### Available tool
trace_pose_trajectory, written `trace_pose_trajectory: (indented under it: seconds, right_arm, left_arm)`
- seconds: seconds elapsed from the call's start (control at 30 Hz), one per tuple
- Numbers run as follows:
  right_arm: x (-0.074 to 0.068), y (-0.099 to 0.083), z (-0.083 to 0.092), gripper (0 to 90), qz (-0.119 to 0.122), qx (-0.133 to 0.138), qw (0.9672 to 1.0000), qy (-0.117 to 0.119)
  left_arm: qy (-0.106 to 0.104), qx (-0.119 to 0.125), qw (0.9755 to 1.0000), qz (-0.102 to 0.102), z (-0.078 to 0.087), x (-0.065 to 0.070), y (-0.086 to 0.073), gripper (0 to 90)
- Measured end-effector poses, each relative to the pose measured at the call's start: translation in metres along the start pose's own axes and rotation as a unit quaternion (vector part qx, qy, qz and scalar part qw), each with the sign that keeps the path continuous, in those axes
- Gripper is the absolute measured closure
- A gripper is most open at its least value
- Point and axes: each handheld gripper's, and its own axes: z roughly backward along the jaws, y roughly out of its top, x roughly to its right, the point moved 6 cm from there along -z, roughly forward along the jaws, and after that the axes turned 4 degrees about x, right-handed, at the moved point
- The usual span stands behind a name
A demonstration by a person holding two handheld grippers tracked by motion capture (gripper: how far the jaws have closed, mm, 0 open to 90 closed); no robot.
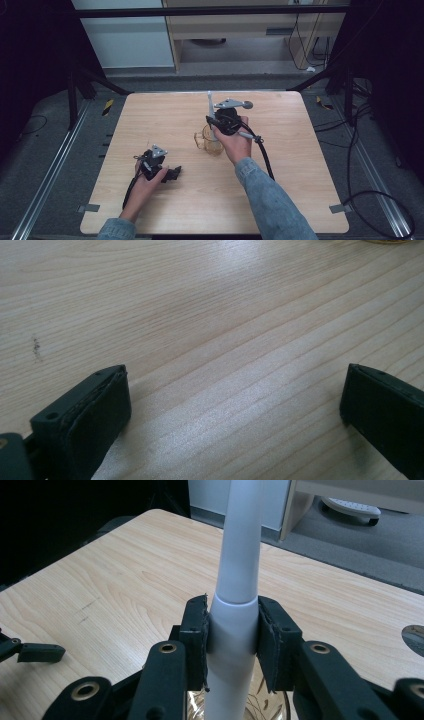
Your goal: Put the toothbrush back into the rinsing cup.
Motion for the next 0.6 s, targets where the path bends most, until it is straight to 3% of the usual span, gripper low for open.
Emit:
trace_pose_trajectory:
  seconds: [0.6]
  right_arm:
    - [0.0004, -0.0096, -0.0045, 67.6, -0.008, -0.007, 0.9999, 0.0]
  left_arm:
    - [0.0, 0.0, 1.0, 0.0, 0.0, 0.0, 0.0, 0.0]
